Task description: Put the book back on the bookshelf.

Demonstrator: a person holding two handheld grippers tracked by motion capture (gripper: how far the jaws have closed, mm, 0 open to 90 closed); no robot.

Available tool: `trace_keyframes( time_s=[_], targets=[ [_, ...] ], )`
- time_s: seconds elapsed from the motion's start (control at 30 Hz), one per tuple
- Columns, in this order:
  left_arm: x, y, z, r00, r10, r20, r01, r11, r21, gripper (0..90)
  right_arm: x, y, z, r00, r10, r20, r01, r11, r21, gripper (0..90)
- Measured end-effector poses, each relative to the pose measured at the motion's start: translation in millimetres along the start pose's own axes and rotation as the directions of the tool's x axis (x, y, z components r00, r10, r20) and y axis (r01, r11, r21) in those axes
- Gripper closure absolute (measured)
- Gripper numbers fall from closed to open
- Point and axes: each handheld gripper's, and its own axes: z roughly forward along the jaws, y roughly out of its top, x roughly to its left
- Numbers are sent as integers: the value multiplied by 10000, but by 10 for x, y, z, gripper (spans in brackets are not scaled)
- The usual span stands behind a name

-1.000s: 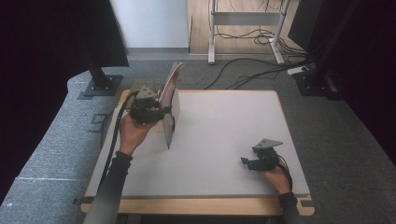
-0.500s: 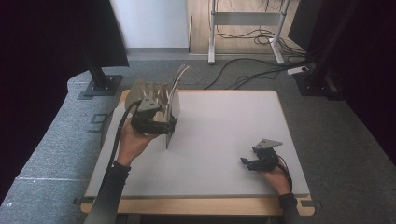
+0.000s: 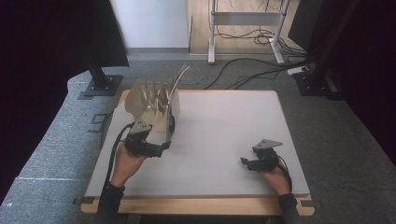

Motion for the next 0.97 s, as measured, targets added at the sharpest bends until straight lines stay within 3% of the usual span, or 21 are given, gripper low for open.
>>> trace_keyframes(
  time_s=[0.1, 0.23, 0.37, 0.53, 0.6, 0.63, 0.97],
  targets=[
    [11, -192, 87, 9997, -227, 131, 226, 9997, 50, 0, 2, 0, 0, 10000, 5, 17, -5, 10000, 0, 242],
    [23, -401, 204, 9996, -52, -275, 66, 9987, 500, 0, 5, -1, 1, 10000, 1, 51, -1, 10000, -10, 239],
    [61, -603, 310, 9989, -202, -430, 244, 9948, 994, 0, 6, -1, 2, 9999, 6, 109, -6, 10000, 4, 225],
    [108, -835, 429, 9980, -318, -551, 414, 9824, 1821, 0, 5, -1, 6, 9998, 72, 201, -72, 10000, 35, 203],
    [122, -919, 486, 9975, -298, -645, 437, 9731, 2260, 0, 5, -1, 6, 9998, 72, 199, -73, 10000, 34, 203],
    [131, -934, 508, 9976, -351, -601, 491, 9674, 2485, 0, 4, -2, 6, 9998, 66, 198, -67, 10000, 37, 203],
    [130, -939, 506, 9975, -357, -604, 496, 9675, 2478, 0, 10, -10, 4, 9997, 94, 214, -94, 10000, 26, 202]
  ],
)
